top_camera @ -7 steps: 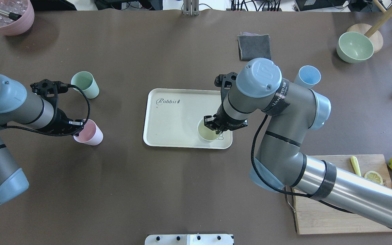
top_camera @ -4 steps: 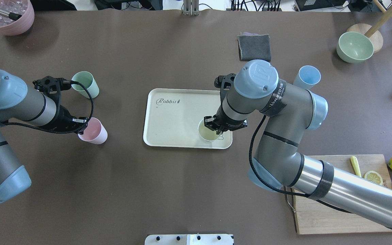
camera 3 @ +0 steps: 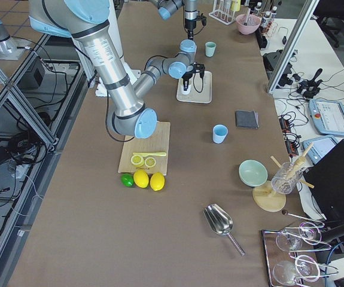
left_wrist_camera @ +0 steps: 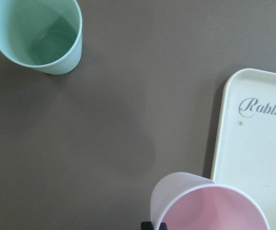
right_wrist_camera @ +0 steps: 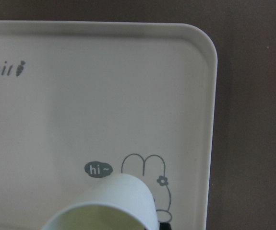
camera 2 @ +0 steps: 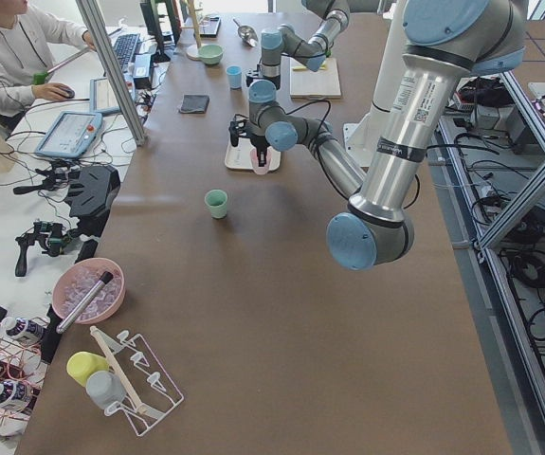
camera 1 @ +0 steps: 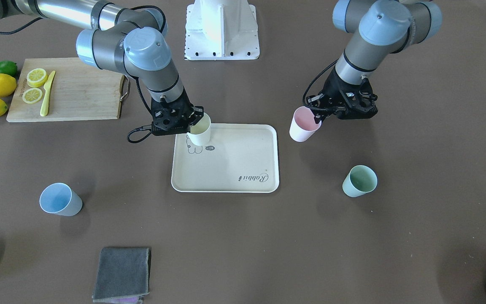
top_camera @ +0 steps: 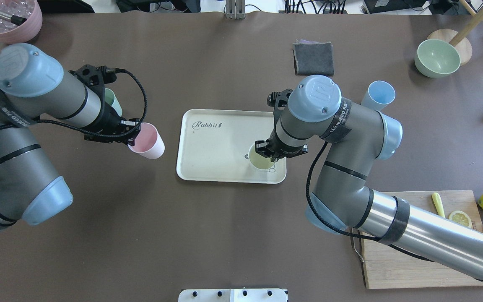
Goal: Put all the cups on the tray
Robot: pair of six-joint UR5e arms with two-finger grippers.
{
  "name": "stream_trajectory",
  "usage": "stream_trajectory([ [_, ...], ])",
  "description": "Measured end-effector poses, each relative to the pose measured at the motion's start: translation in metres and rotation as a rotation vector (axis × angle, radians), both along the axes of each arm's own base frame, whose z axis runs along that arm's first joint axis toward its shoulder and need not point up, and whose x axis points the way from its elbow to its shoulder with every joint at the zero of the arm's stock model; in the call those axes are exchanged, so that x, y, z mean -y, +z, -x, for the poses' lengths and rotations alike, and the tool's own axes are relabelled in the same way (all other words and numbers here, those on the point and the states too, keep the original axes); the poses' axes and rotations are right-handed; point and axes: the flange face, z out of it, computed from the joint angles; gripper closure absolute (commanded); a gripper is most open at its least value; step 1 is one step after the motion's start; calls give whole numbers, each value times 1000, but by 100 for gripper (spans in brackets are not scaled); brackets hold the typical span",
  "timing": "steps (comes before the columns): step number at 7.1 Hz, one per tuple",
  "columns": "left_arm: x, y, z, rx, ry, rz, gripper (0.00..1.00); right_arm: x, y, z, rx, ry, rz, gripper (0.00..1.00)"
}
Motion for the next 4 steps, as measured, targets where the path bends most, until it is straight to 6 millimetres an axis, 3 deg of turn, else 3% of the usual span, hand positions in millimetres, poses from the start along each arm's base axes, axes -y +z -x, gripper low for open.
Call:
stream_trajectory([
  [1, 7, -14, -11, -10, -16, 17, 100, 3, 6, 2, -15, 7, -4, 82],
  [2, 11, -25, -21, -17, -26, 32, 100, 5, 10, 3, -25, 10, -6, 9],
  [3, 13, -35, -33, -23, -34, 48, 100, 6, 13, 3, -30, 12, -6, 0],
  [4, 12, -45, -48, -25, -41, 60, 100, 9, 12, 1, -28, 14, -6, 0],
])
